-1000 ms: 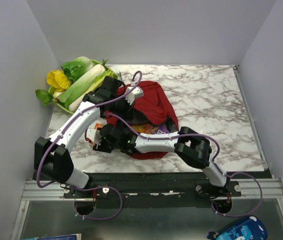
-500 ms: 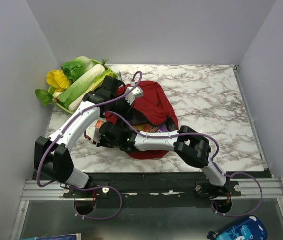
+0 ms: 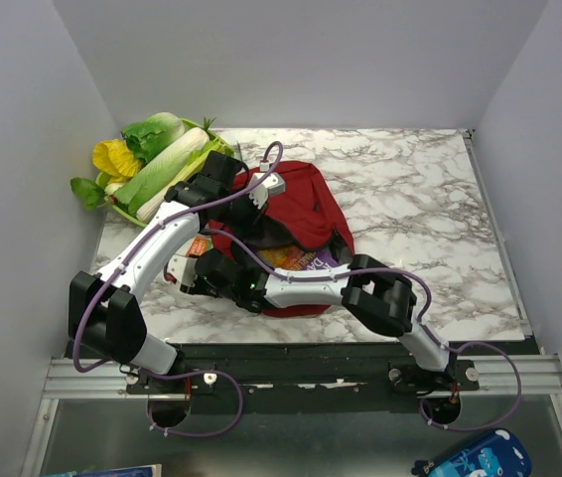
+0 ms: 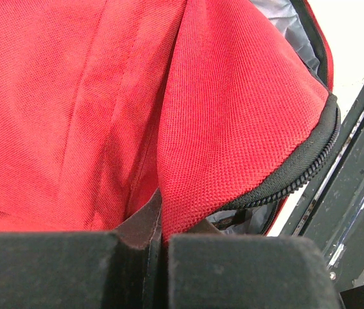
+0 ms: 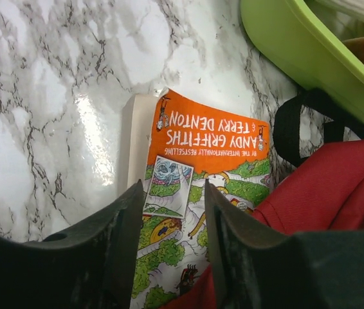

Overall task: Pack the student bag
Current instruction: Pick up the book from the center of the board, then place the book in the student bag, then adjust the student bag at the center of the board, then move the stationery to the center of the board.

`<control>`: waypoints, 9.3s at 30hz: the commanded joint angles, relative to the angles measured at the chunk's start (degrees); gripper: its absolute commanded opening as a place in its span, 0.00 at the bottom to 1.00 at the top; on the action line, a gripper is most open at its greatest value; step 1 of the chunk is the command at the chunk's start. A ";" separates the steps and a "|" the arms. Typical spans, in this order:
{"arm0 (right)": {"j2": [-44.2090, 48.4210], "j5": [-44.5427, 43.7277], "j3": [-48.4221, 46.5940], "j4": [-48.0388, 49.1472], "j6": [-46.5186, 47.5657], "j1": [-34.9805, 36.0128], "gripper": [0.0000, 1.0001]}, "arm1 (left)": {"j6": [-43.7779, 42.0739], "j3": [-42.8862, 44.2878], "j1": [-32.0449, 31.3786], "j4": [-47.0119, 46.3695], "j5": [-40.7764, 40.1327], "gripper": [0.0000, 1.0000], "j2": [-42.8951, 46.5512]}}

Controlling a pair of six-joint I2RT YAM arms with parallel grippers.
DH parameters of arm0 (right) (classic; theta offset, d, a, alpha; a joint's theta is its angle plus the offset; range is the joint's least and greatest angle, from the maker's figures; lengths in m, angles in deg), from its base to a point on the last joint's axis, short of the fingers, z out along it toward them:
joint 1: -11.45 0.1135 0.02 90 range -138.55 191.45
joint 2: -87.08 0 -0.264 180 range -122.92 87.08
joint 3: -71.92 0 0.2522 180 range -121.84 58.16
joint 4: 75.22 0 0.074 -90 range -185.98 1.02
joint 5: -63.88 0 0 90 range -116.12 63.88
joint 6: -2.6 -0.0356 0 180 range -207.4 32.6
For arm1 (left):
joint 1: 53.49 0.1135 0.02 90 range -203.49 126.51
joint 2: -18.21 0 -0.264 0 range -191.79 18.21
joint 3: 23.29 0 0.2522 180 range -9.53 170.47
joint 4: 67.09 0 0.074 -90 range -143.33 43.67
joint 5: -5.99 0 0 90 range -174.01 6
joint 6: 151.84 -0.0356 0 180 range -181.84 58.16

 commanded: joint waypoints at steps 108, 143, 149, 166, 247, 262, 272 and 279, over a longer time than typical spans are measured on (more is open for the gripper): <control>53.85 -16.75 42.67 -15.54 -41.11 -7.83 0.25 | 5.69 -2.37 -2.14 -0.68 3.83 0.02 5.25; 41.20 -25.88 44.01 10.99 -48.25 -7.74 0.01 | 3.59 3.08 -11.19 5.03 9.63 0.02 7.63; 50.49 -26.16 47.86 6.25 -47.54 -7.74 0.25 | 2.27 2.20 -11.28 5.21 9.54 0.02 7.89; 50.72 -29.24 46.40 -2.36 -32.09 16.95 0.47 | -1.25 19.68 -17.33 4.76 9.81 0.02 -6.86; 43.74 -12.44 51.54 19.23 -28.74 2.00 0.96 | -9.07 61.97 -20.59 29.11 6.90 0.17 -34.21; 19.96 -2.34 36.90 40.09 -10.80 3.16 0.99 | -12.32 64.25 -20.86 35.61 11.13 0.60 -31.75; 5.17 -10.68 20.39 36.41 -13.60 0.79 0.99 | -9.51 63.46 -21.03 33.77 9.98 0.62 -31.92; 1.30 -15.43 14.30 22.61 -24.15 -2.02 0.98 | -9.51 60.57 -21.03 30.97 9.19 0.61 -30.43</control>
